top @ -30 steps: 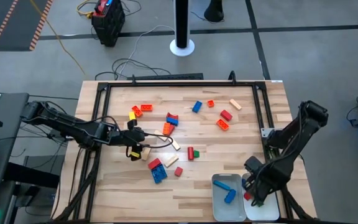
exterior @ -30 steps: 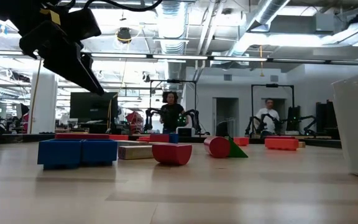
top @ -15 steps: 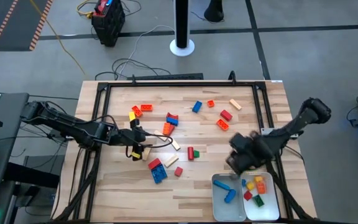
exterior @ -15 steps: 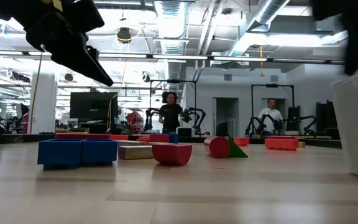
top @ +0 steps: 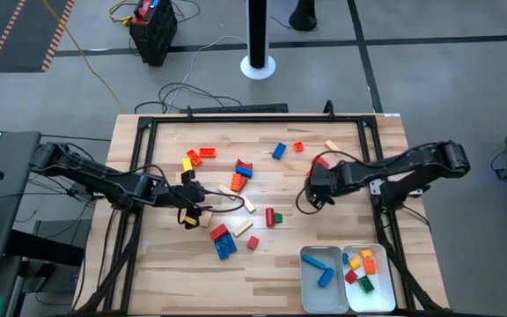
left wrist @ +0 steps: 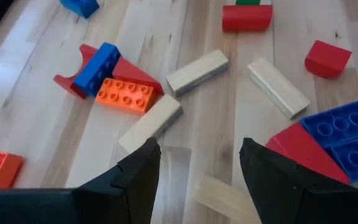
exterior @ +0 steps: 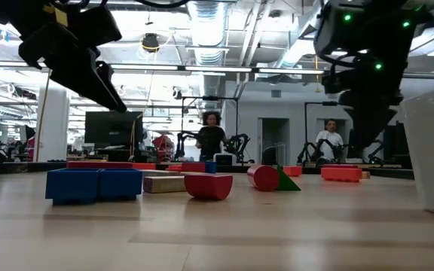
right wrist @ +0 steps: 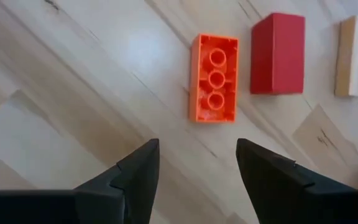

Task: Sort blocks by size
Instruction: Put the large orange game piece into the gray bin

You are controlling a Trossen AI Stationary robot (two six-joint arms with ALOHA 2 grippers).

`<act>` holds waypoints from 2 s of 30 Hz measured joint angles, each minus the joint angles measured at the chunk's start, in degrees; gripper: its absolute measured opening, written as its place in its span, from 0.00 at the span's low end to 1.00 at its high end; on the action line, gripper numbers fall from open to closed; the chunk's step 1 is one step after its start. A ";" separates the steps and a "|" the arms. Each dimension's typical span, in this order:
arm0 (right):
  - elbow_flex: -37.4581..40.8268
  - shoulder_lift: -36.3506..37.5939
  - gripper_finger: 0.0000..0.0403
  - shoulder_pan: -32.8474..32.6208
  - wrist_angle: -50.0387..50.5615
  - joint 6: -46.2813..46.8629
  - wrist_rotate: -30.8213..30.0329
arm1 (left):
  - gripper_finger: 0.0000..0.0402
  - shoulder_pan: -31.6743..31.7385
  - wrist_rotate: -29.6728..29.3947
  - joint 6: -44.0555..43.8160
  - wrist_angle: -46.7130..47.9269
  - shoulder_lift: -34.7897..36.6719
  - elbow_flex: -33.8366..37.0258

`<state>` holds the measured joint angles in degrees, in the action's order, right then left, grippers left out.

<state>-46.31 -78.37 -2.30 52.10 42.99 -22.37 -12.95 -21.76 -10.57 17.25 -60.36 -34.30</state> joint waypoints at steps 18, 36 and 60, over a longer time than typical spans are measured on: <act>5.10 0.00 0.65 11.51 -10.82 -12.63 3.79 | 0.53 -1.55 -0.02 -2.55 0.12 0.00 0.00; 13.01 -0.04 0.61 12.58 -25.14 -15.06 4.64 | 0.53 -1.75 -0.02 -2.20 0.22 0.00 0.00; 1.81 0.15 0.37 -7.46 -2.18 -2.96 10.82 | 0.53 -1.75 -0.02 -2.32 1.62 0.00 0.00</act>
<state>-44.51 -78.22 -9.76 49.92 40.04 -11.55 -14.70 -21.78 -12.89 18.87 -60.36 -34.30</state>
